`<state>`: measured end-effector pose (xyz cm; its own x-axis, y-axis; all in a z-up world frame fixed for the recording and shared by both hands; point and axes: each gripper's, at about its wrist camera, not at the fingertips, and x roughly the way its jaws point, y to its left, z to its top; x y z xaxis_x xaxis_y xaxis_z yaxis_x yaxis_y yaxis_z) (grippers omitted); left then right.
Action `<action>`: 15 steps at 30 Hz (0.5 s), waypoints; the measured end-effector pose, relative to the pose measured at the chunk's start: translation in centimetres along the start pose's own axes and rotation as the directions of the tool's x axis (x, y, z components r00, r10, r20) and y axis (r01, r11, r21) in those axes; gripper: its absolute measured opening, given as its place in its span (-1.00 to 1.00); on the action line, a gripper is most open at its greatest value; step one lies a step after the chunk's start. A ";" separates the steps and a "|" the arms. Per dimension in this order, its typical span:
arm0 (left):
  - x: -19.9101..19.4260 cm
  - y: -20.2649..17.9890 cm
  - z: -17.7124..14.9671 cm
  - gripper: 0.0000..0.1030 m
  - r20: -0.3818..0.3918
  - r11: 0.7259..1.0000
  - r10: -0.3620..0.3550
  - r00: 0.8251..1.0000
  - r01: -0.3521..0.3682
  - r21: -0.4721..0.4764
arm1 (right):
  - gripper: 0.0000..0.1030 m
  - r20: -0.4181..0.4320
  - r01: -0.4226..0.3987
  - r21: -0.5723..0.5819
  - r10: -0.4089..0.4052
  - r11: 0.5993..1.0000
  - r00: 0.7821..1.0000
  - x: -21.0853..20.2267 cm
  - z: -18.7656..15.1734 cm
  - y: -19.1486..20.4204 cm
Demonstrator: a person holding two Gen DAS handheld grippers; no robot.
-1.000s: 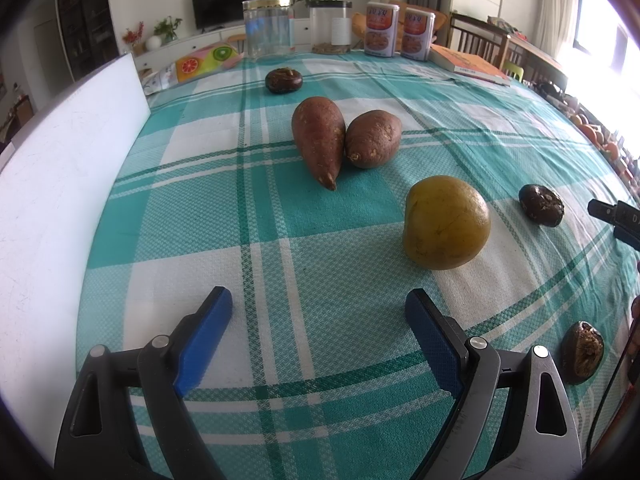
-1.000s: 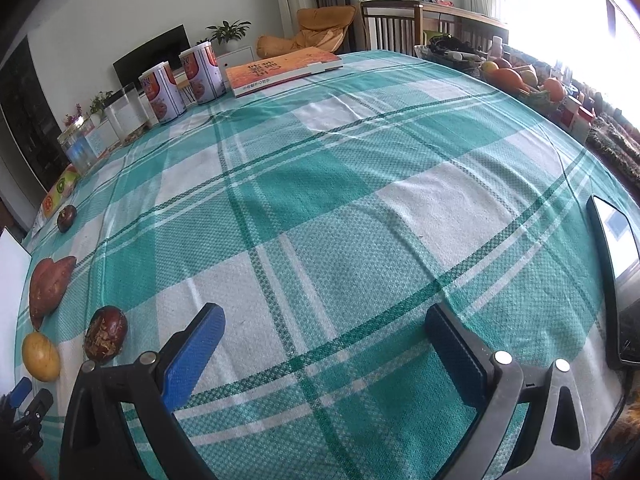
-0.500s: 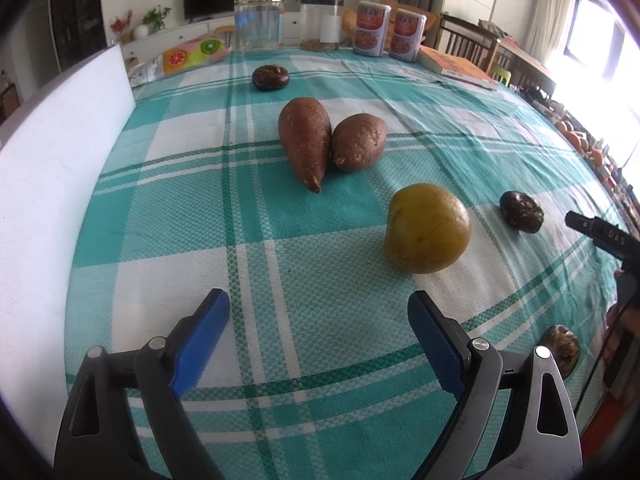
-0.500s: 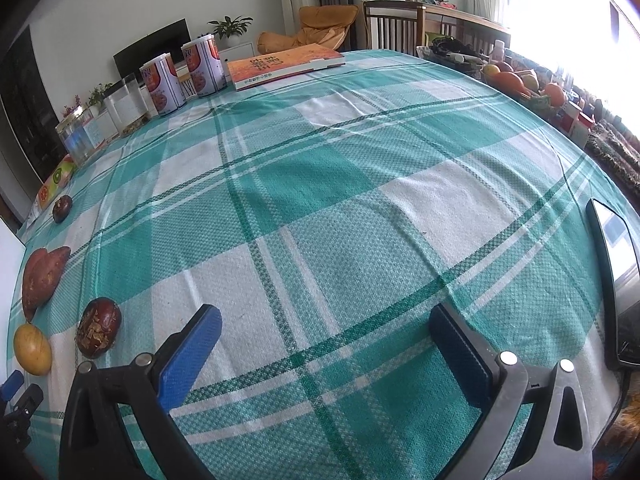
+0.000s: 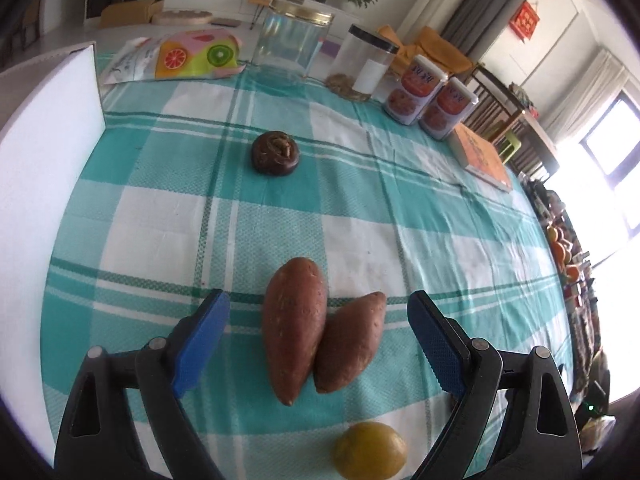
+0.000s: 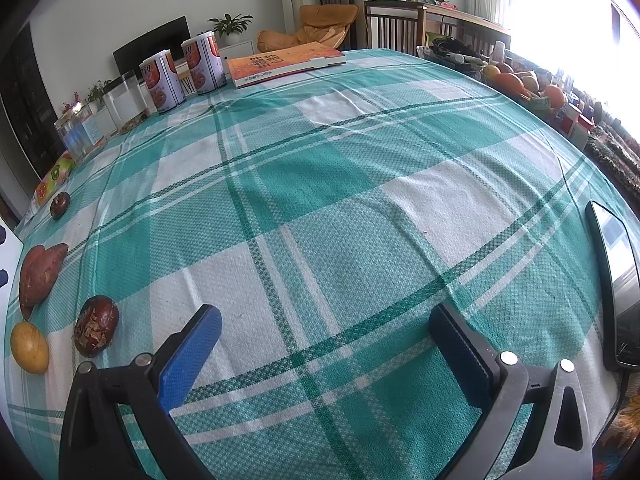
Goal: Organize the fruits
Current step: 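Move the left tool to the sweet potatoes and close on one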
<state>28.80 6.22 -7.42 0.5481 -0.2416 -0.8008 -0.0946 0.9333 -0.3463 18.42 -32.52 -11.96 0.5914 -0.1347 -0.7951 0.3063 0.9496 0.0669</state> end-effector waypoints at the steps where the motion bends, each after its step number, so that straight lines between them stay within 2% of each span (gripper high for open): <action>1: 0.8 0.2 0.1 0.78 -0.010 1.000 0.014 1.000 -0.014 -0.009 | 1.00 0.000 0.001 0.000 -0.001 1.000 1.000 0.0 0.0 0.0; 6: 3.3 2.0 -0.2 0.78 -0.053 0.997 0.054 0.997 -0.057 -0.060 | 1.00 -0.004 0.009 -0.008 -0.009 1.000 1.000 0.1 0.0 0.1; 9: 3.2 1.5 -0.8 0.78 -0.033 0.997 0.076 0.997 -0.076 0.009 | 1.00 -0.004 0.009 -0.009 -0.009 1.000 1.000 0.2 0.0 0.1; 13: 2.9 2.3 -1.1 0.78 -0.037 0.997 0.076 0.996 -0.076 0.006 | 1.00 -0.005 0.012 -0.012 -0.013 1.000 1.000 0.2 0.0 0.1; 15: 2.6 2.4 -1.2 0.80 -0.036 0.995 0.097 0.995 -0.096 0.035 | 1.00 -0.005 0.010 -0.010 -0.010 1.000 1.000 0.2 0.0 0.2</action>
<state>29.00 7.52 -10.95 0.5056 -0.1596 -0.8479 -0.1173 0.9609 -0.2508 18.59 -32.41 -12.09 0.5848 -0.1432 -0.7985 0.3046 0.9510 0.0525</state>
